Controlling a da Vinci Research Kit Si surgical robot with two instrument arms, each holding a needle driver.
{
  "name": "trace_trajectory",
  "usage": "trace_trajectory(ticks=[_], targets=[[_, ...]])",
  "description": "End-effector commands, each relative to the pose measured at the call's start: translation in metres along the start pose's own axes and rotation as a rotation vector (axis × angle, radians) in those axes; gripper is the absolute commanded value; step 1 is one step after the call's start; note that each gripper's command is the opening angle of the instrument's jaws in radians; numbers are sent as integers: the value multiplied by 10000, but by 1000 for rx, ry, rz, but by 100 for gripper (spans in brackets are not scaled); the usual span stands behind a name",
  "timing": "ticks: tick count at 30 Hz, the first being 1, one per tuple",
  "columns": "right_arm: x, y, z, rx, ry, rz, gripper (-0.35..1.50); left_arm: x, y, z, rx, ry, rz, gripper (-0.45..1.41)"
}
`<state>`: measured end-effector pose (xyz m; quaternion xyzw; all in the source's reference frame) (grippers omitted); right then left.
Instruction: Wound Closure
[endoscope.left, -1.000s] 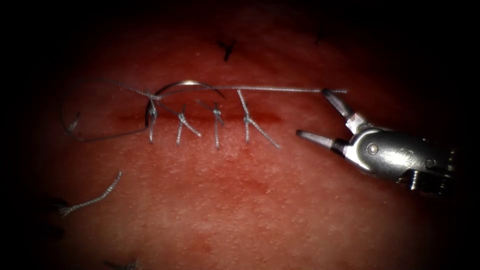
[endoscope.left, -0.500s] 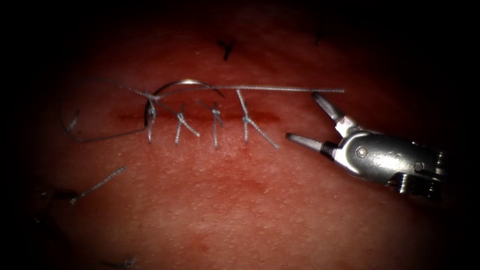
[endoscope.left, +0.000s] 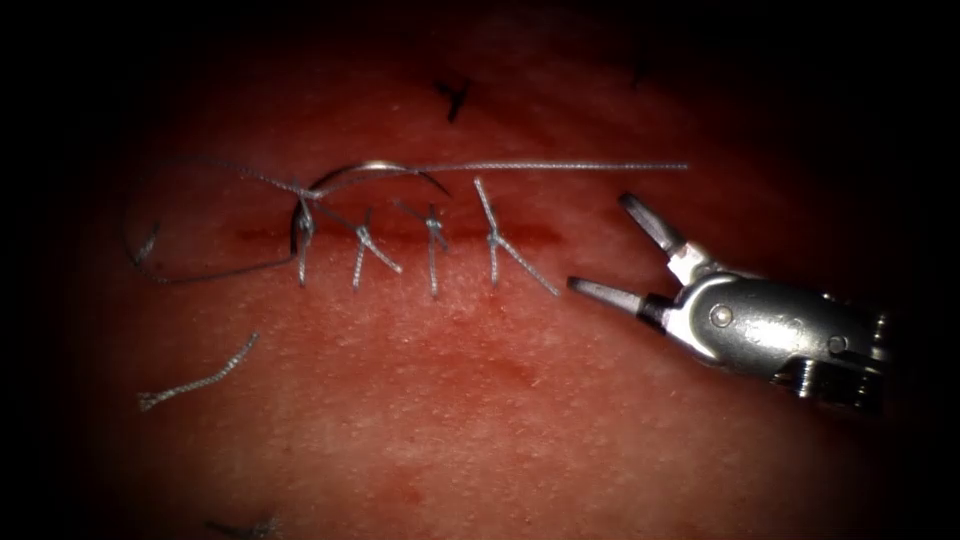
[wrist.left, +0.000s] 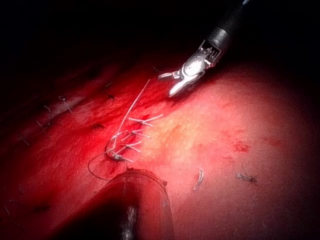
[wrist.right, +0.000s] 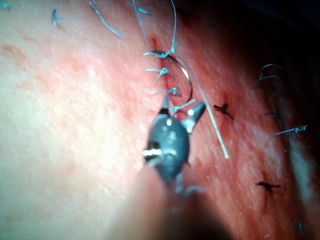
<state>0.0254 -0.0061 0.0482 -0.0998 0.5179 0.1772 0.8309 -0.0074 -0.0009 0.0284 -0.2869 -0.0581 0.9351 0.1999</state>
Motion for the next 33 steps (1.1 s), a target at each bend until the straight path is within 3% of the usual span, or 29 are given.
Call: trace_trajectory(ticks=[1,4,5,6,12,17,21,25,33], targets=[[5,2,9,37,6,2,116,13,-4,8,15,49,10,37],[13,3,11,128,-19,-5,118,40,-10,21,46,209,-9,37],[13,3,11,128,-19,-5,118,40,-10,21,46,209,-9,37],[20,4,12,173,-33,-5,118,56,-8,38,50,289,-22,37],[34,4,8,250,-46,-3,120,91,0,94,-15,417,-13,36],[37,9,2,287,-66,-65,115,108,0,145,-12,533,42,41],[37,12,3,296,-71,-88,116,100,-2,168,-21,559,63,42],[34,15,-3,306,-70,-103,111,69,-18,199,-26,574,101,42],[26,14,-10,347,-94,-117,111,35,-35,215,-73,557,131,56]])
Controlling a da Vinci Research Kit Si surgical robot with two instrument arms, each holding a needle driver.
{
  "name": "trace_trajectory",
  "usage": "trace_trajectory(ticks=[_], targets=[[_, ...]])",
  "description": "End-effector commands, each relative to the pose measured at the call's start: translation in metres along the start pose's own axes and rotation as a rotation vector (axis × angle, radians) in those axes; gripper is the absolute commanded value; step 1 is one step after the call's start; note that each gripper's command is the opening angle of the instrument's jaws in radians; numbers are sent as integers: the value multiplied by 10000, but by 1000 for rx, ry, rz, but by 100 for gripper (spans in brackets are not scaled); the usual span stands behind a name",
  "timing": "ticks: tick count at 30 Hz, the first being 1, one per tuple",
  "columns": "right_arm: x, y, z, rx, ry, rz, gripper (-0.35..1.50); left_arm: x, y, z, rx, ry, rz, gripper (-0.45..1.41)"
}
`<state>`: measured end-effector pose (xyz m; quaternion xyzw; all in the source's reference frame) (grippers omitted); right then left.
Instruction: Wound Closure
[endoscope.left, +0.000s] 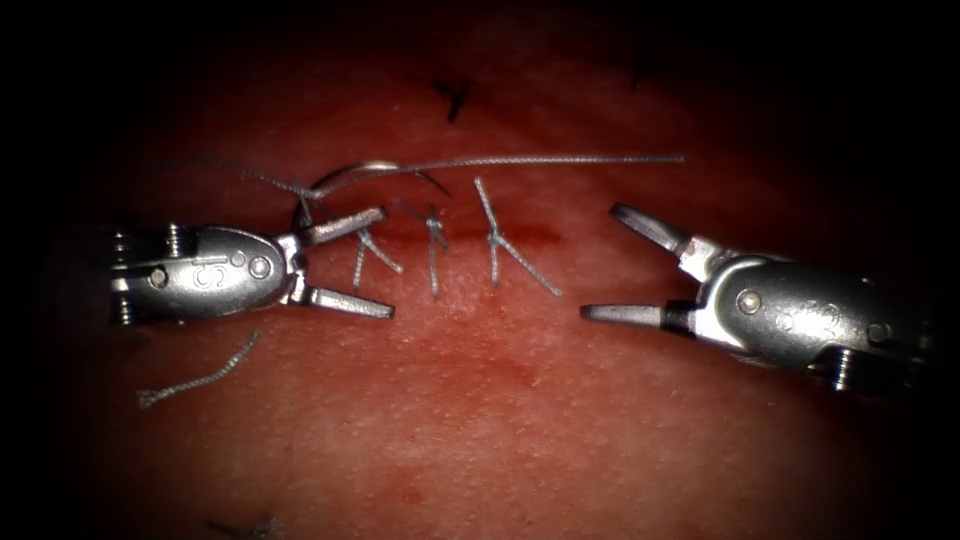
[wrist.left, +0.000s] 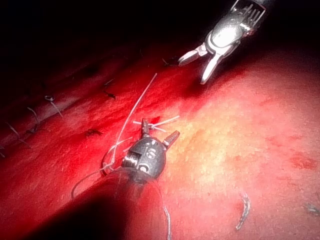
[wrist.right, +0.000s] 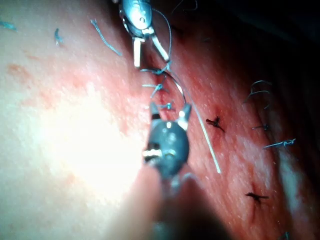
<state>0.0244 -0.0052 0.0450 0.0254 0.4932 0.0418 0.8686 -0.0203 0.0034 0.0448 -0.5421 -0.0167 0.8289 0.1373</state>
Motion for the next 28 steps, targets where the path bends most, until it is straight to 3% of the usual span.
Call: trace_trajectory(ticks=[1,9,28], targets=[[0,6,8,-2,3,-4,111,-1,-2,5,-5,-2,-3,58],[-5,5,10,5,-4,-9,111,7,-2,-11,-14,-15,-39,59],[-11,7,3,11,-1,-12,103,8,1,-15,-17,-30,-73,58]])
